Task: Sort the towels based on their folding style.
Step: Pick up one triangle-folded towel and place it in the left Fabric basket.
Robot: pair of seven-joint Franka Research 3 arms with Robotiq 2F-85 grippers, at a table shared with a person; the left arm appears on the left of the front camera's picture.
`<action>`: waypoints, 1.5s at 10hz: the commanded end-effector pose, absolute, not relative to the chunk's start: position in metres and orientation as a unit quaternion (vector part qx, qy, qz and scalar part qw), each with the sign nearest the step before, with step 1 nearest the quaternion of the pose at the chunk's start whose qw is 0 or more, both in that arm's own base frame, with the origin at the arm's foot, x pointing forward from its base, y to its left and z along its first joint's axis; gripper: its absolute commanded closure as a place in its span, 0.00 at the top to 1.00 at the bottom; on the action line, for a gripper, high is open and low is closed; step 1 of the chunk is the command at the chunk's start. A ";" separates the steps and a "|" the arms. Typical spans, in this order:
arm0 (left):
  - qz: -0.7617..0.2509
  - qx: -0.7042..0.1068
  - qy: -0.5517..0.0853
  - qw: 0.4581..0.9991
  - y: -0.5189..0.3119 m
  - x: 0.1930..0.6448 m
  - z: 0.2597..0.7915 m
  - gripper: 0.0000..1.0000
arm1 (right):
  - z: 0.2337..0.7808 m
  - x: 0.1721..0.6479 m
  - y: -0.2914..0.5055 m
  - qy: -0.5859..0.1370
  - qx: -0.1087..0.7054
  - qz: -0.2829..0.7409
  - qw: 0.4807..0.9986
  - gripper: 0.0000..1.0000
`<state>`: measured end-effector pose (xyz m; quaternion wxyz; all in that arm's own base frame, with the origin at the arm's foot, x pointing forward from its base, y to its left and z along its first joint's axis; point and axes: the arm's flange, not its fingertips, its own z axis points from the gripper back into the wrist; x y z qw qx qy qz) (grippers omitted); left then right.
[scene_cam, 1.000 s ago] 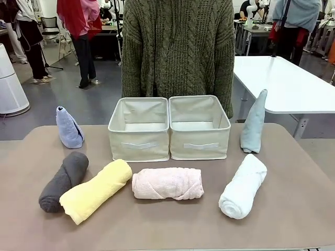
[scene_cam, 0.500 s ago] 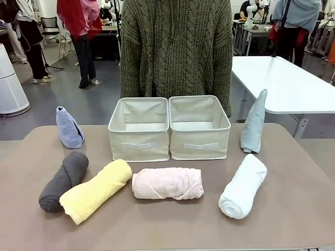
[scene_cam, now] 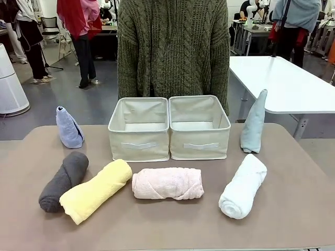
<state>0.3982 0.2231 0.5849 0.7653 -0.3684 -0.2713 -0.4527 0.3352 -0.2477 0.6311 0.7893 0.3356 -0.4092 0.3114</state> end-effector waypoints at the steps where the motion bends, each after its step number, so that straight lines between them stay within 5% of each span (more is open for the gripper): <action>1: -0.460 -0.379 -0.270 0.757 0.232 0.404 0.588 1.00 | 0.624 0.350 -0.256 -0.340 0.337 0.359 0.801 1.00; 15: -0.455 -0.377 -0.261 0.764 0.227 0.403 0.583 1.00 | 0.608 0.357 -0.245 -0.307 0.350 0.364 0.807 1.00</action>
